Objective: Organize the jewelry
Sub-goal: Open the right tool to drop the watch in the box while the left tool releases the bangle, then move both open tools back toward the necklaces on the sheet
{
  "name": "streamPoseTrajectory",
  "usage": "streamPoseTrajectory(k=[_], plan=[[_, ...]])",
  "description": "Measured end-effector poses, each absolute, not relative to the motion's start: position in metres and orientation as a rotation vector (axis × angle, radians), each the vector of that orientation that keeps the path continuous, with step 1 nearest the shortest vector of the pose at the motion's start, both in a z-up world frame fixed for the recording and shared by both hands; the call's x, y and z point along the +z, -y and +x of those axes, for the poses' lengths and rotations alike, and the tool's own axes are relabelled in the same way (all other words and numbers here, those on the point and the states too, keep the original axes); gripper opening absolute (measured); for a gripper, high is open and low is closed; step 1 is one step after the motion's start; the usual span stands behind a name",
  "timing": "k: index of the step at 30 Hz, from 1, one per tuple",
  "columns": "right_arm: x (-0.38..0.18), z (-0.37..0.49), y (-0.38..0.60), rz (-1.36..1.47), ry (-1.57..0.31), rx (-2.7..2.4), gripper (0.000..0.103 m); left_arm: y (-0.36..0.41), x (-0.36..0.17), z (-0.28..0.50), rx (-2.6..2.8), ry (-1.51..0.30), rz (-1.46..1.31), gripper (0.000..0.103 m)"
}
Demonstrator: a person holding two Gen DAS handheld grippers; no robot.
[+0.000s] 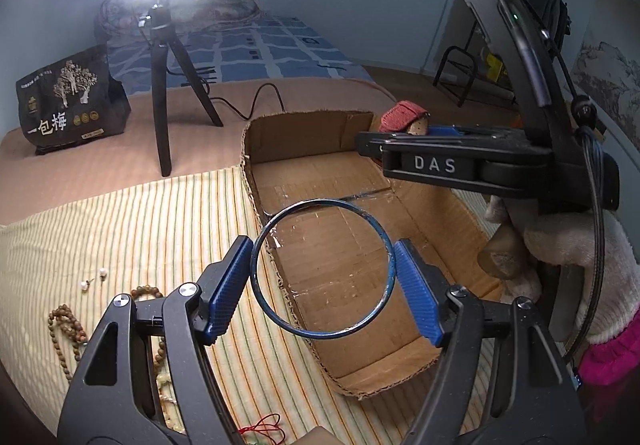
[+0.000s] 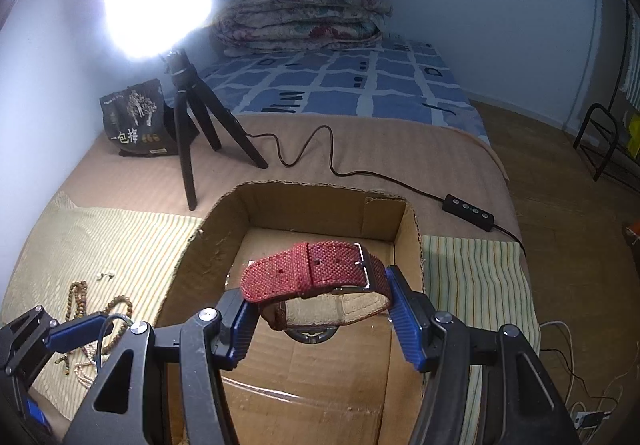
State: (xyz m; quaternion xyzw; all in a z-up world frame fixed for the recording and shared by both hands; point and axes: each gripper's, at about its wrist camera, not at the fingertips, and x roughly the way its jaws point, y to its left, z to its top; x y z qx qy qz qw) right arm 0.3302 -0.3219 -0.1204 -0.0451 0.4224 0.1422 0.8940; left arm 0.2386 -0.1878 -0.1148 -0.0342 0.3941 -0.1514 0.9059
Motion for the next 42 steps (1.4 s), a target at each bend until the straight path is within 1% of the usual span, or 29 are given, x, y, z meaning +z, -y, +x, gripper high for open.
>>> streamPoseTrajectory(k=[9,11,12,13,14,15,17,21,25,34,42], plan=[[-0.130,0.337,0.328,-0.080,-0.890,0.272,0.063,0.193,-0.123,0.240,-0.331,-0.831,-0.069,0.074],[-0.129,0.337,0.329,-0.079,-0.880,0.261,0.073,0.194,-0.123,0.241,-0.343,-0.840,-0.069,0.074],[-0.127,0.337,0.329,-0.078,-0.871,0.255,0.083,0.195,-0.122,0.240,-0.345,-0.843,-0.066,0.074],[-0.125,0.336,0.330,-0.078,-0.859,0.247,0.091,0.195,-0.123,0.240,-0.347,-0.843,-0.063,0.074],[-0.122,0.335,0.330,-0.077,-0.847,0.238,0.092,0.196,-0.122,0.239,-0.347,-0.844,-0.060,0.076],[-0.120,0.334,0.330,-0.076,-0.841,0.234,0.093,0.196,-0.122,0.239,-0.345,-0.846,-0.057,0.082],[-0.116,0.333,0.332,-0.073,-0.837,0.228,0.093,0.196,-0.122,0.236,-0.339,-0.843,-0.056,0.085],[-0.110,0.330,0.337,-0.075,-0.828,0.208,0.096,0.195,-0.121,0.232,-0.332,-0.840,-0.050,0.085],[-0.104,0.322,0.342,-0.069,-0.818,0.195,0.097,0.189,-0.116,0.226,-0.326,-0.830,-0.049,0.085],[-0.085,0.300,0.344,-0.062,-0.796,0.188,0.098,0.170,-0.100,0.209,-0.301,-0.791,-0.033,0.085],[-0.071,0.266,0.334,-0.062,-0.775,0.225,0.098,0.134,-0.088,0.192,-0.264,-0.769,-0.007,0.085]])
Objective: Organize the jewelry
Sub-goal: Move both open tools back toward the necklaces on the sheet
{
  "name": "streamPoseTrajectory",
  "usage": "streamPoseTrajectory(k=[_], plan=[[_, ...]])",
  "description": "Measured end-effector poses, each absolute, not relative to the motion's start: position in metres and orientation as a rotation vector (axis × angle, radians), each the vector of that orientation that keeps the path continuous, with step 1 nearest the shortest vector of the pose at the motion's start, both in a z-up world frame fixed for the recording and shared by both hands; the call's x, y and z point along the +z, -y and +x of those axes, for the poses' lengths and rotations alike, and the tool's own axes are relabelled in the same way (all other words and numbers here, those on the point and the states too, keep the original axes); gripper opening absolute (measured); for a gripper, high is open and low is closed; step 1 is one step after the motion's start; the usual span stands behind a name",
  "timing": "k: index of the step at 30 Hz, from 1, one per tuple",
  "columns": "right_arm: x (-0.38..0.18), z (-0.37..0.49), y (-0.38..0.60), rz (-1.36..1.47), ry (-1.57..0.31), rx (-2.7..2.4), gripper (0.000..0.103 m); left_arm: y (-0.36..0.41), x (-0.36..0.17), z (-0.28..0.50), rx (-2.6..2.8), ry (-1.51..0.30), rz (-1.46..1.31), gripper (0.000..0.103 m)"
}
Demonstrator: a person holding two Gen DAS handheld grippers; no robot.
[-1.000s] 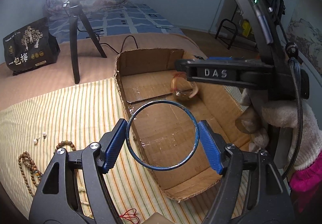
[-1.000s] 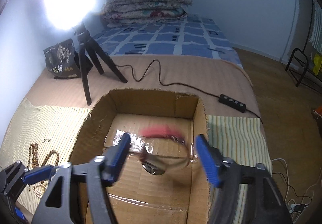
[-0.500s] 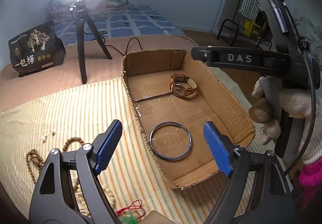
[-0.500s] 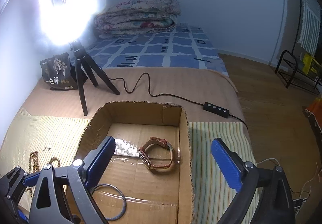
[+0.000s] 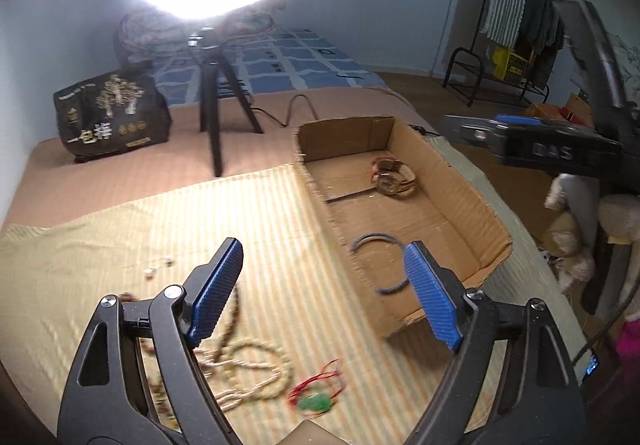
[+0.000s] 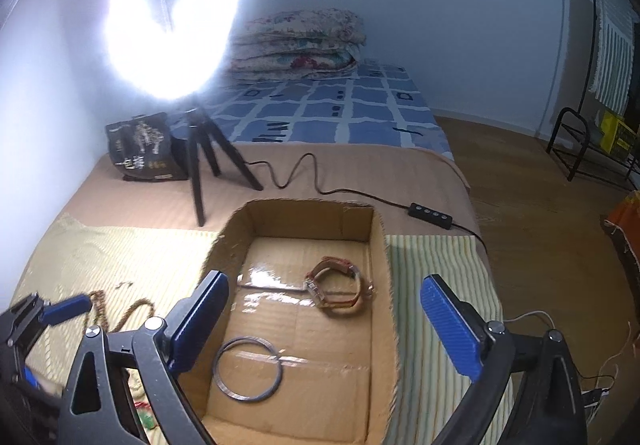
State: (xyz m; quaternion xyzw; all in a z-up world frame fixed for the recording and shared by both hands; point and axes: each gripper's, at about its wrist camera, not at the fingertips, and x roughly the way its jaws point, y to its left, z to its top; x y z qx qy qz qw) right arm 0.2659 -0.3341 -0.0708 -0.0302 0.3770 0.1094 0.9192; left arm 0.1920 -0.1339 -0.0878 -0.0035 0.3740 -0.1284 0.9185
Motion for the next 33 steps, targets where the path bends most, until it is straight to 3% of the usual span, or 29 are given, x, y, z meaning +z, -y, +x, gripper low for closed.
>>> streamPoseTrajectory(k=[14,26,33], plan=[[-0.064,0.200,0.278,-0.079,-0.770,0.376,0.098,0.027,-0.093,0.176,-0.131,-0.803,-0.049,0.085],[-0.103,0.151,0.233,-0.119,-0.843,0.485,0.098,-0.023,-0.122,0.178,-0.071,-0.880,-0.121,0.085],[-0.126,0.140,0.209,-0.147,-0.900,0.561,0.083,-0.027,-0.137,0.185,-0.078,-0.916,-0.140,0.085]])
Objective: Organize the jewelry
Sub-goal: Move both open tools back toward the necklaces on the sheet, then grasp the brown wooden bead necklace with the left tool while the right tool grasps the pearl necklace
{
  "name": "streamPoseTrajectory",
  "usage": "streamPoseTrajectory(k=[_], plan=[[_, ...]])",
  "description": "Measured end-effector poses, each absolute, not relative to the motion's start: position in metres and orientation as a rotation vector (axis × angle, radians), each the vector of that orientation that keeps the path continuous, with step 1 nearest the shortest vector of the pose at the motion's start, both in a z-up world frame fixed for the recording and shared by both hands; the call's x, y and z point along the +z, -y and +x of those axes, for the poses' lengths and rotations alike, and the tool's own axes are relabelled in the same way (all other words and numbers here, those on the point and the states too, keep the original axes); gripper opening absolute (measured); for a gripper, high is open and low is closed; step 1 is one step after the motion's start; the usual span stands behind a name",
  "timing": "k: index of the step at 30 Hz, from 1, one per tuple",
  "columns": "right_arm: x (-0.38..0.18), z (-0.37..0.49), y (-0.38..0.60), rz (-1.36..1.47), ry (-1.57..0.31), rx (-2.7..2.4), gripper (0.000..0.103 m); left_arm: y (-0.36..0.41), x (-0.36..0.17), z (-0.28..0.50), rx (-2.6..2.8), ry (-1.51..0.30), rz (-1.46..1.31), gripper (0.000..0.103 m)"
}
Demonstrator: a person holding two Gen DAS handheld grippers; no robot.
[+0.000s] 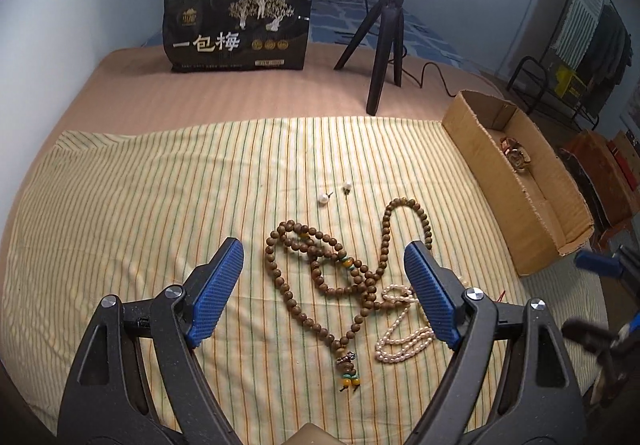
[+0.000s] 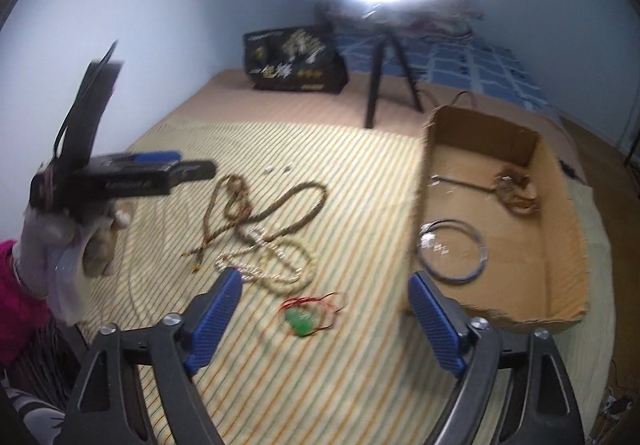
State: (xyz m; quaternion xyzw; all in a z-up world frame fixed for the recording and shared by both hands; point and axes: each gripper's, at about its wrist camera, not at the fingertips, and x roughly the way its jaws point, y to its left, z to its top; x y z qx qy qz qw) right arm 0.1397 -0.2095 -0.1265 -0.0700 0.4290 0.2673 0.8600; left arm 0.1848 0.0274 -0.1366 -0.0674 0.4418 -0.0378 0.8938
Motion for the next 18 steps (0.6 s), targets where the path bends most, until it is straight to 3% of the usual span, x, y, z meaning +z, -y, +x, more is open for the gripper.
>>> streamPoseTrajectory(k=[11,18], plan=[[-0.158,0.135,0.155,-0.195,-0.972,0.726,0.056,-0.031,-0.168,0.202,-0.087,-1.009,-0.186,0.084],[-0.177,0.138,0.134,-0.199,-1.011,0.783,0.044,-0.031,-0.184,0.212,-0.070,-1.059,-0.213,0.076]])
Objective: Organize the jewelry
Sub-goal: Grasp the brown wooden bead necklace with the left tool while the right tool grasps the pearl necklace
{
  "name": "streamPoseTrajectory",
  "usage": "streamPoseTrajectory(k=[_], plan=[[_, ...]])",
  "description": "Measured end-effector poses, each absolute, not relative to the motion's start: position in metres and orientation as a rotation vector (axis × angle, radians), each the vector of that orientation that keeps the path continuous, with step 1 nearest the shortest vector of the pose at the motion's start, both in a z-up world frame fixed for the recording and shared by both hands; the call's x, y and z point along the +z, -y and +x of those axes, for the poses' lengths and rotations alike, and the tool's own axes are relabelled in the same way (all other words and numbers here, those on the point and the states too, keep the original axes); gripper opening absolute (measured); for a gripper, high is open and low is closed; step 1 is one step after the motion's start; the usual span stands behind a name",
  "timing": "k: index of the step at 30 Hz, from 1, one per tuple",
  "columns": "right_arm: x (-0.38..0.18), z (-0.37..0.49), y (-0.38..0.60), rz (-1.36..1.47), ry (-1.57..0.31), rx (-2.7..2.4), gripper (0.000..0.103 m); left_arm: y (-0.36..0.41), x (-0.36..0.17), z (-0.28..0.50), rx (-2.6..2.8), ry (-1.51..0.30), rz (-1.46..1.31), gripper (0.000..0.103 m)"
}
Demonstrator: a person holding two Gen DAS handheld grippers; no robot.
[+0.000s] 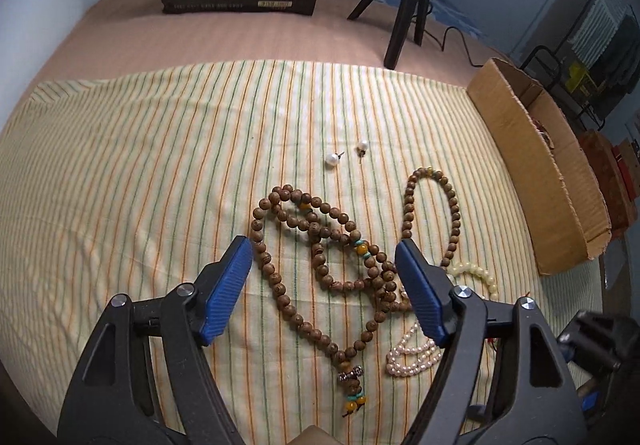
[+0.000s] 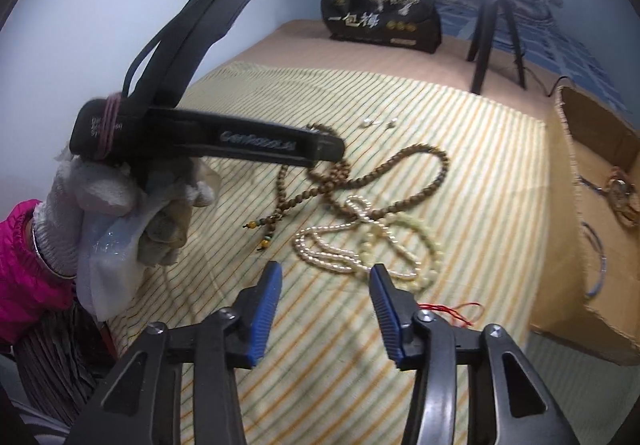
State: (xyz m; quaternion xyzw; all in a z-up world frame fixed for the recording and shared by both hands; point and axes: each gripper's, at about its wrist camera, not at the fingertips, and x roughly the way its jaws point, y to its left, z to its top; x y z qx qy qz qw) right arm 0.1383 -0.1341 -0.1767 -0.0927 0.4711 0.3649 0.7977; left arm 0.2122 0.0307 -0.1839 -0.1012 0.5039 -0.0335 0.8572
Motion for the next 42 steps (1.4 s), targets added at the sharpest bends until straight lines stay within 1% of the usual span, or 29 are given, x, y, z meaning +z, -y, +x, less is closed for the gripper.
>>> streamPoseTrajectory(k=[5,15,17,22,24,28,31,33,34,36,37,38,40,41,42], plan=[[-0.184,0.142,0.120,-0.232,-1.017,0.809,0.041,-0.028,-0.189,0.218,-0.065,-1.074,-0.214,0.076],[-0.195,0.163,0.100,-0.303,-1.009,0.832,0.041,-0.030,-0.198,0.229,-0.058,-1.098,-0.222,0.076],[-0.199,0.166,0.099,-0.312,-1.015,0.838,0.041,-0.030,-0.198,0.228,-0.057,-1.096,-0.217,0.074],[-0.207,0.168,0.098,-0.330,-1.036,0.864,0.042,-0.029,-0.202,0.233,-0.045,-1.095,-0.204,0.066],[-0.207,0.168,0.099,-0.335,-1.038,0.873,0.042,-0.030,-0.202,0.232,-0.036,-1.093,-0.199,0.060],[-0.206,0.163,0.100,-0.366,-1.039,0.887,0.042,-0.033,-0.202,0.232,-0.020,-1.091,-0.196,0.054],[-0.207,0.156,0.098,-0.425,-1.025,0.888,0.042,-0.037,-0.202,0.230,-0.007,-1.087,-0.198,0.045],[-0.207,0.151,0.096,-0.463,-1.012,0.881,0.042,-0.040,-0.201,0.230,-0.001,-1.087,-0.208,0.036],[-0.207,0.148,0.096,-0.480,-1.003,0.875,0.042,-0.041,-0.201,0.230,-0.001,-1.087,-0.216,0.034],[-0.207,0.145,0.095,-0.504,-0.990,0.864,0.041,-0.044,-0.201,0.230,0.003,-1.087,-0.228,0.027],[-0.207,0.143,0.095,-0.512,-0.985,0.859,0.039,-0.045,-0.201,0.230,0.003,-1.086,-0.235,0.025],[-0.207,0.142,0.094,-0.517,-0.981,0.854,0.037,-0.045,-0.200,0.229,0.003,-1.086,-0.241,0.020],[-0.207,0.142,0.094,-0.523,-0.977,0.850,0.027,-0.048,-0.200,0.229,0.000,-1.086,-0.252,0.019],[-0.206,0.141,0.094,-0.526,-0.977,0.849,0.024,-0.048,-0.199,0.228,0.000,-1.086,-0.255,0.019],[-0.206,0.142,0.093,-0.528,-0.977,0.848,0.018,-0.048,-0.199,0.228,0.000,-1.085,-0.258,0.016]])
